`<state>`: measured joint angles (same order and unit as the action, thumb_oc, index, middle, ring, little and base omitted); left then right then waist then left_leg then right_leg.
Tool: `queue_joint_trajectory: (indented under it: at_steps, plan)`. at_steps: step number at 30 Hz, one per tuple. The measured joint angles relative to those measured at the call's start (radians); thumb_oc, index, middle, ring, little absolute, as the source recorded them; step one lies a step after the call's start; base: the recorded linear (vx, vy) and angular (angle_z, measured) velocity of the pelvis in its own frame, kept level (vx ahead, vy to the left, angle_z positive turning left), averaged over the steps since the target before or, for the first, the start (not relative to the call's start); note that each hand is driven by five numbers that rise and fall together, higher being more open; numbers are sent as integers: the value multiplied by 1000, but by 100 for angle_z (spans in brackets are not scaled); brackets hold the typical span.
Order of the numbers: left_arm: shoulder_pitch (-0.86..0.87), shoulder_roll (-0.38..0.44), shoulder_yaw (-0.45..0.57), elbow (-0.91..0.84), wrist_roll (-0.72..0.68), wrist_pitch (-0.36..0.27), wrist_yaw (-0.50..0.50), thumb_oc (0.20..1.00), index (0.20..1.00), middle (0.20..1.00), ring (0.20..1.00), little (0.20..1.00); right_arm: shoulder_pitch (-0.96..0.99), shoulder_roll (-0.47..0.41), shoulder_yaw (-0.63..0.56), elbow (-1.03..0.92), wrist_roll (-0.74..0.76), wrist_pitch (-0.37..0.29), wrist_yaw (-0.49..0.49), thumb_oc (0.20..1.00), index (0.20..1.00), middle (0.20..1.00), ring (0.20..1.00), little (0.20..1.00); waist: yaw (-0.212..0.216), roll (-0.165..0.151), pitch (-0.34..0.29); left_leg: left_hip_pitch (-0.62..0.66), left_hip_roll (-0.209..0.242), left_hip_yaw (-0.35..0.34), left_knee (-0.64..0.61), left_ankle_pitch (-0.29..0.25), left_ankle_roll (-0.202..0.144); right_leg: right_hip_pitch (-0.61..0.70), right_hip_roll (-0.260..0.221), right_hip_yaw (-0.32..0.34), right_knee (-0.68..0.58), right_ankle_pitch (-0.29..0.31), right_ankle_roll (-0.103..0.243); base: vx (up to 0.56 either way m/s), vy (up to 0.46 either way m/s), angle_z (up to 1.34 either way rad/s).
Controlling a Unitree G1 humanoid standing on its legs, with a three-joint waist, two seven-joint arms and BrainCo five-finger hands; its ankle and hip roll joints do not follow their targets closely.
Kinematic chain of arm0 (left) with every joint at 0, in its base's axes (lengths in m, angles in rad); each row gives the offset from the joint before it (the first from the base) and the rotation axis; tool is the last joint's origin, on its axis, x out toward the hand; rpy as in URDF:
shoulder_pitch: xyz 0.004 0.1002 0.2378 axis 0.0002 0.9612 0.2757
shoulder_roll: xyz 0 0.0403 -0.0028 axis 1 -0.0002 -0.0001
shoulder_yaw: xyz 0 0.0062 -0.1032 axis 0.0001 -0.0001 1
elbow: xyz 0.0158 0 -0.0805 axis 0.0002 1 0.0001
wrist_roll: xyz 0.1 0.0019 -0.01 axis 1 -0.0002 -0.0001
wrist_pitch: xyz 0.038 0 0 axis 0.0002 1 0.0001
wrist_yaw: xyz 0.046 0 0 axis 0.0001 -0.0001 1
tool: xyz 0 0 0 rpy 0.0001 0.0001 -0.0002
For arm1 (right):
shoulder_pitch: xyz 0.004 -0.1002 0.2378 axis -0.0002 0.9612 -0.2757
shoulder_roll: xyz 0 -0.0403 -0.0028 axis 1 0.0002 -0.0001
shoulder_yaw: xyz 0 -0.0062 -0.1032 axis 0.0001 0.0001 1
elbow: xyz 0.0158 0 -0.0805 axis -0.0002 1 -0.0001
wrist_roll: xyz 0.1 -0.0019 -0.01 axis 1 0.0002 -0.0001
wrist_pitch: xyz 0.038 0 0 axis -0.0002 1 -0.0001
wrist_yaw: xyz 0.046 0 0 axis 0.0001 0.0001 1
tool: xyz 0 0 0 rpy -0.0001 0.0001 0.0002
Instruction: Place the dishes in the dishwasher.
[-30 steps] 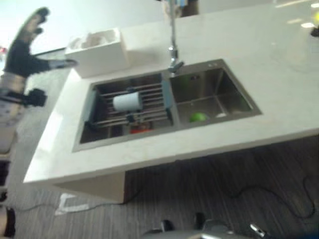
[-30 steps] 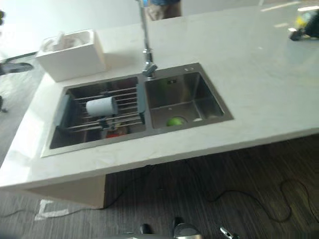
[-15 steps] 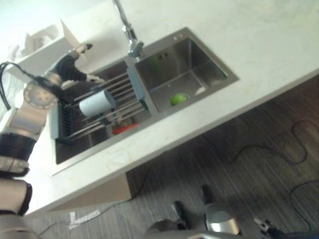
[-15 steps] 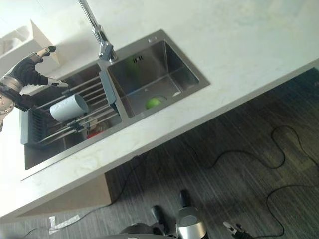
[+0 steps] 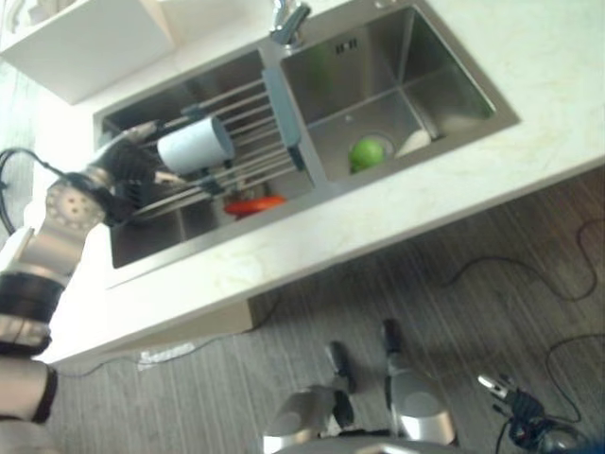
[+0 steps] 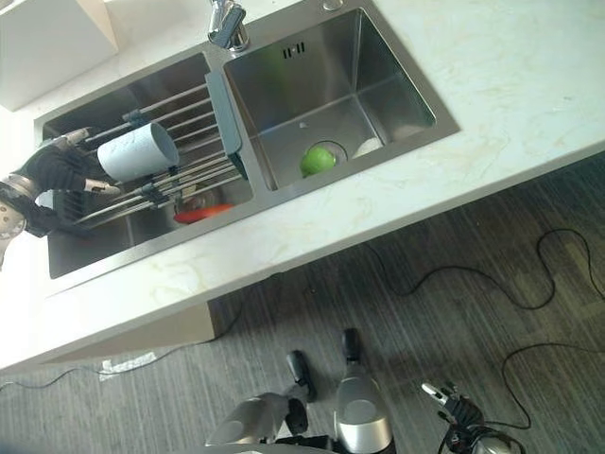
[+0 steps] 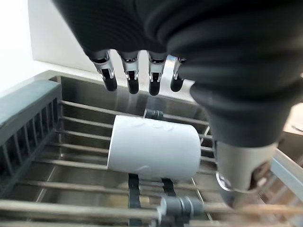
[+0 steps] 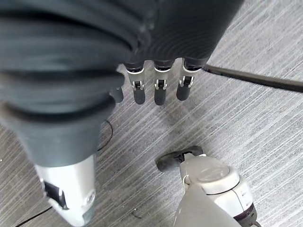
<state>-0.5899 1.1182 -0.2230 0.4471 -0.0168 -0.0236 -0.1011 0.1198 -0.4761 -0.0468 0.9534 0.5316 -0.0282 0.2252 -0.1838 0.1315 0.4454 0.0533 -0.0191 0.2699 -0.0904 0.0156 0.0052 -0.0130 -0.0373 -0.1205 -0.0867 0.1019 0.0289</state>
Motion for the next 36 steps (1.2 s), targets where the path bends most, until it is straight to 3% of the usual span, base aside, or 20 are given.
queue_joint_trajectory:
  at_steps: [3, 7, 13, 22, 28, 33, 36]
  plan:
    - [2, 0, 18, 29, 20, 1, 94, 1000, 1000, 1000, 1000, 1000, -10, 1, 1, 20, 0, 1, -2, 1000, 1000, 1000, 1000, 1000, 1, -2, 0, 2, 0, -5, 0, 0, 0, 5, -1, -4, 0, 0, 0, 3, 9, 3]
    - [68, 0, 153, 64, 17, -12, 287, 1000, 1000, 1000, 1000, 1000, -19, 12, 34, 18, 0, -2, -5, 1000, 1000, 1000, 1000, 1000, 3, -13, -2, 6, -1, -15, 0, 2, 3, 12, -2, -14, 0, 0, 0, 10, 8, 8]
    - [67, 0, 153, 60, 31, -14, 372, 1000, 1000, 1000, 1000, 1000, -19, 47, 39, 13, 1, 0, -18, 1000, 1000, 1000, 1000, 1000, 13, -39, -2, 0, -1, -25, 0, 10, 14, 9, -3, -24, 0, 1, 2, 2, -4, 5]
    - [32, 9, 104, 26, 47, 1, 333, 1000, 1000, 1000, 1000, 1000, -29, 44, 39, 5, 1, 1, -22, 1000, 1000, 1000, 1000, 1000, 8, -42, -1, -32, -1, -14, 0, 10, 15, -28, -2, -18, 0, 2, 3, -3, 7, -3]
    - [-49, 27, 61, 24, 47, 0, 308, 1000, 1000, 1000, 1000, 1000, -38, 41, 39, 0, 27, 1, -16, 1000, 1000, 1000, 1000, 1000, 9, -42, 56, -52, -2, -8, 0, 11, 15, -51, -1, -5, 0, 6, 6, -10, -2, -3]
    - [-97, 39, -3, 9, 47, 6, 164, 1000, 1000, 1000, 1000, 1000, -89, 36, 39, -5, 39, 2, -13, 1000, 1000, 1000, 1000, 1000, -1, -35, 78, -58, -3, -9, 0, 10, 15, -61, -2, 0, 0, 6, 6, 7, 23, -8]
    - [-97, 39, -19, -6, 47, 22, 138, 1000, 1000, 1000, 1000, 1000, -98, 33, 39, -23, 39, 2, -8, 1000, 1000, 1000, 1000, 1000, -1, -23, 86, -59, -4, -9, 0, 10, 15, -63, -3, 1, 0, 6, 6, -7, 58, 0]
